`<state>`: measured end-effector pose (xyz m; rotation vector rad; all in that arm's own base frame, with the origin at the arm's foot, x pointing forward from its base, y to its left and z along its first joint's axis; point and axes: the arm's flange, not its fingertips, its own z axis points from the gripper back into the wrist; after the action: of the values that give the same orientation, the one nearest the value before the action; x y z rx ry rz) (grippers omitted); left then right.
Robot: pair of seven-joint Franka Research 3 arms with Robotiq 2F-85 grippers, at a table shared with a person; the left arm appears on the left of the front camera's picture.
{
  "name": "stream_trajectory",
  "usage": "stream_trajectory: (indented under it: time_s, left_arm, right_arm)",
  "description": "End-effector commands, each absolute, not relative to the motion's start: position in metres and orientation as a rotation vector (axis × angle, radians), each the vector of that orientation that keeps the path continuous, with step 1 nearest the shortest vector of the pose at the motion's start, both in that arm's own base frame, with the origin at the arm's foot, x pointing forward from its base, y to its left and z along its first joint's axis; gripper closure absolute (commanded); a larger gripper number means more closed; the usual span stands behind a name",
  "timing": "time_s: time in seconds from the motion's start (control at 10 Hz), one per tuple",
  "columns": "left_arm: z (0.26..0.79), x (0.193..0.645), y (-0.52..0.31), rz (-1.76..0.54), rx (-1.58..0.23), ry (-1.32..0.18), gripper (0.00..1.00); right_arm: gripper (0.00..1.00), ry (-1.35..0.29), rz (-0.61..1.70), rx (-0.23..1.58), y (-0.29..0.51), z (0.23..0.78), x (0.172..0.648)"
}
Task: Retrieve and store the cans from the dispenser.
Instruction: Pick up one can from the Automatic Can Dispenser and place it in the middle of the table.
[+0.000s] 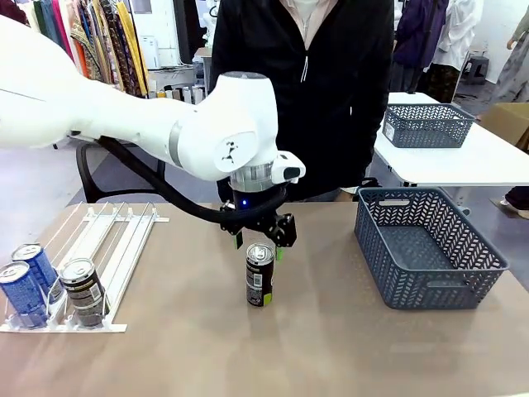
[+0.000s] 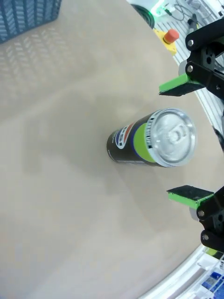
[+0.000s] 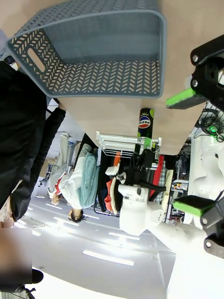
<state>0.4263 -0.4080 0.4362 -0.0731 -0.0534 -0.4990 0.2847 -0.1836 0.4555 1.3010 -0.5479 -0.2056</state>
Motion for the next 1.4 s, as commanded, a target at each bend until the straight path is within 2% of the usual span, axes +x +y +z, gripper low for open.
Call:
stream_trajectory:
  time_s: [0.0, 0.1, 0.3, 0.5, 0.6, 0.8, 1.0, 1.2, 1.3]
  left_arm:
    - [0.489, 0.407, -0.381, -0.441, -0.103, -0.085, 0.00]
    - [0.522, 0.400, -0.362, -0.432, -0.132, -0.092, 0.00]
    - [0.591, 0.392, -0.275, -0.398, -0.344, -0.104, 0.00]
    - [0.635, 0.387, -0.128, -0.286, -0.598, -0.106, 0.00]
    - [0.646, 0.381, -0.048, -0.110, -0.654, -0.135, 0.00]
    - [0.636, 0.349, 0.083, 0.008, -0.905, -0.155, 0.00]
    - [0.589, 0.316, 0.158, 0.113, -1.161, -0.206, 0.00]
    - [0.534, 0.299, 0.184, 0.198, -1.233, -0.196, 0.00]
    - [0.523, 0.297, 0.182, 0.191, -1.182, -0.145, 0.00]
  right_arm:
    - [0.00, -0.572, -0.202, 1.320, -0.184, 0.460, 0.287]
    - [0.00, -0.572, -0.202, 1.320, -0.184, 0.460, 0.287]
    - [0.00, -0.572, -0.202, 1.320, -0.184, 0.460, 0.287]
    - [0.00, -0.572, -0.202, 1.320, -0.184, 0.460, 0.287]
    - [0.00, -0.572, -0.202, 1.320, -0.184, 0.460, 0.287]
    - [0.00, -0.572, -0.202, 1.320, -0.184, 0.460, 0.287]
    - [0.00, -0.572, -0.202, 1.320, -0.184, 0.460, 0.287]
    - [0.00, -0.572, -0.202, 1.320, -0.184, 0.460, 0.287]
    - [0.00, -0.572, -0.202, 1.320, -0.184, 0.460, 0.287]
